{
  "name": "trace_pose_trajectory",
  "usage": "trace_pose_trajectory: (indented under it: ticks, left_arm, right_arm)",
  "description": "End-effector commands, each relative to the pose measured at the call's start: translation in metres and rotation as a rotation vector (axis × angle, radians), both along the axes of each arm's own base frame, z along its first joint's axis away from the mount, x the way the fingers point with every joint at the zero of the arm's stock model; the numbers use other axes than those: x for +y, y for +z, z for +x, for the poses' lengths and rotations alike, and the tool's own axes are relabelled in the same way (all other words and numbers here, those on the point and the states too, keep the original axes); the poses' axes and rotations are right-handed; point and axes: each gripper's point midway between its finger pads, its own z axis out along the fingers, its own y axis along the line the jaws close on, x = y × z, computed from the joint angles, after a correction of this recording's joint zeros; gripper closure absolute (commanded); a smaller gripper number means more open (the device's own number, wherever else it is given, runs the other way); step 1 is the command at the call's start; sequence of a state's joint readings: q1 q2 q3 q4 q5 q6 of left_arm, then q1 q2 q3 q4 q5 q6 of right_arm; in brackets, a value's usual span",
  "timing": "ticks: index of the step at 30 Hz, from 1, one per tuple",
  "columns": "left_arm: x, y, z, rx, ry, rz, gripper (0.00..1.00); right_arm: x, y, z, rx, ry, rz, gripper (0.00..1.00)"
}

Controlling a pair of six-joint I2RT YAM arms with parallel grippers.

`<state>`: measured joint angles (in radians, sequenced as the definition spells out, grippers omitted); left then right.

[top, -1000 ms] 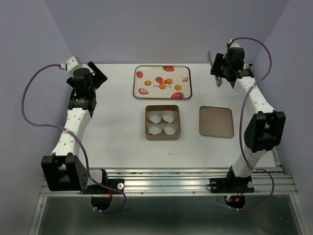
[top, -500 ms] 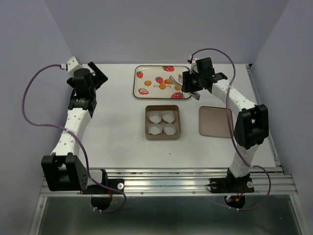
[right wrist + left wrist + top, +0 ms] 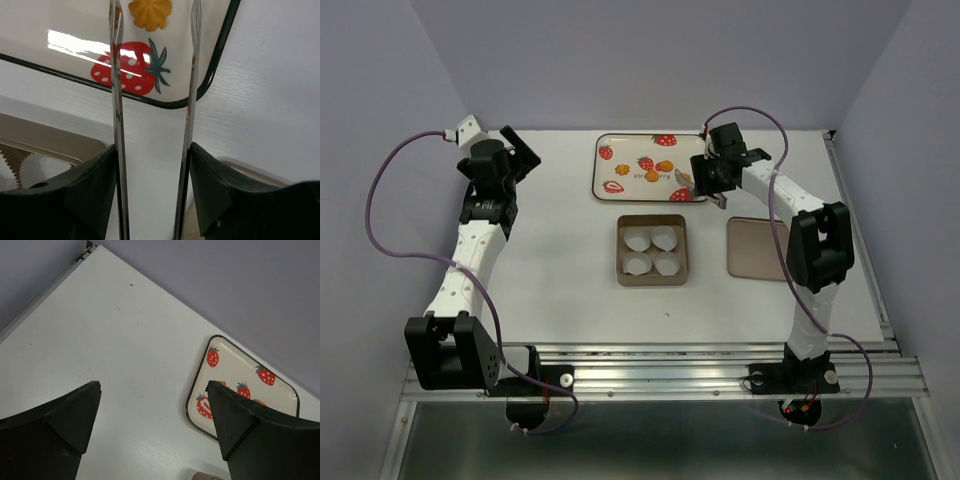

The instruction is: Pack the cookies

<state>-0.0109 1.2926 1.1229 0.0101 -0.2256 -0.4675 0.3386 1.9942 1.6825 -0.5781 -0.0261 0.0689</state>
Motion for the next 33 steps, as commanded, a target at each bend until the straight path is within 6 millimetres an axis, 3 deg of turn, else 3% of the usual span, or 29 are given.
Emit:
trace_pose_trajectory:
  ticks: [1, 10, 16, 24, 33]
  left_arm:
    - [0.002, 0.003, 0.003, -0.016, -0.003, 0.015, 0.01]
    - [0.002, 0.001, 0.004, -0.006, 0.001, 0.017, 0.01]
    - [0.003, 0.002, 0.003, -0.008, 0.005, 0.017, 0.01]
    - [0.002, 0.003, 0.001, -0.015, 0.0, 0.012, 0.01]
    - [-0.002, 0.009, 0.0, -0.032, -0.021, 0.0, 0.01]
  right_arm:
    - [0.008, 0.018, 0.016, -0.066, 0.027, -0.009, 0.38]
    - [0.018, 0.008, 0.02, -0.046, 0.059, -0.032, 0.4]
    - [0.016, 0.007, 0.019, -0.047, 0.042, -0.06, 0.55]
    - [0.022, 0.026, 0.015, -0.07, 0.04, -0.038, 0.58]
    - [0.025, 0.073, 0.011, -0.16, 0.032, 0.029, 0.6]
